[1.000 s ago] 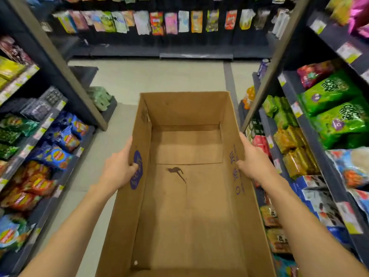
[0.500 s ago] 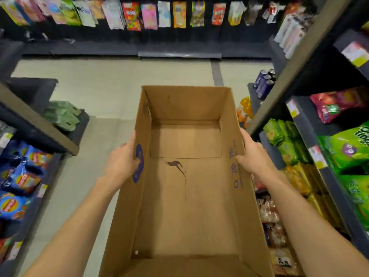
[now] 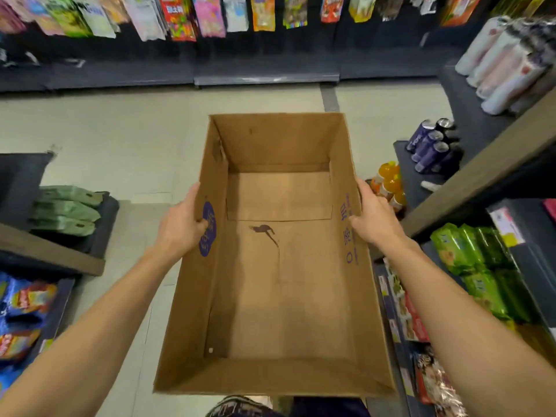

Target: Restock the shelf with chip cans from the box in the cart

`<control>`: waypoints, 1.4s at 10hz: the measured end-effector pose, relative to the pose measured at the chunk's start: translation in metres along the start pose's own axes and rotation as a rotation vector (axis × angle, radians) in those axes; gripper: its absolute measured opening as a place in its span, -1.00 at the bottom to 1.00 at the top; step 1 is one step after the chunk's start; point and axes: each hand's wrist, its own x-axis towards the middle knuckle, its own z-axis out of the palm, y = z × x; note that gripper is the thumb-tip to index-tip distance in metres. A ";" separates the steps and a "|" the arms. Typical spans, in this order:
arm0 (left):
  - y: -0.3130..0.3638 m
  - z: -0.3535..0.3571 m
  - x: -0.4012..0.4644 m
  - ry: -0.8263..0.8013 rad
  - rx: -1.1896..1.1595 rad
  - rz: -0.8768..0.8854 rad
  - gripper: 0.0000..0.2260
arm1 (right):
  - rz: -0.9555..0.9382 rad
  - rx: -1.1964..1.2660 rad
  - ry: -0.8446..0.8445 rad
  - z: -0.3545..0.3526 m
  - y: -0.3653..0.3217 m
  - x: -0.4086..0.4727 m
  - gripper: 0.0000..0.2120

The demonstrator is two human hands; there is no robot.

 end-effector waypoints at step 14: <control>-0.135 0.509 0.559 -0.402 0.300 -0.105 -0.32 | 0.261 -0.418 -0.303 0.440 0.267 0.591 -0.14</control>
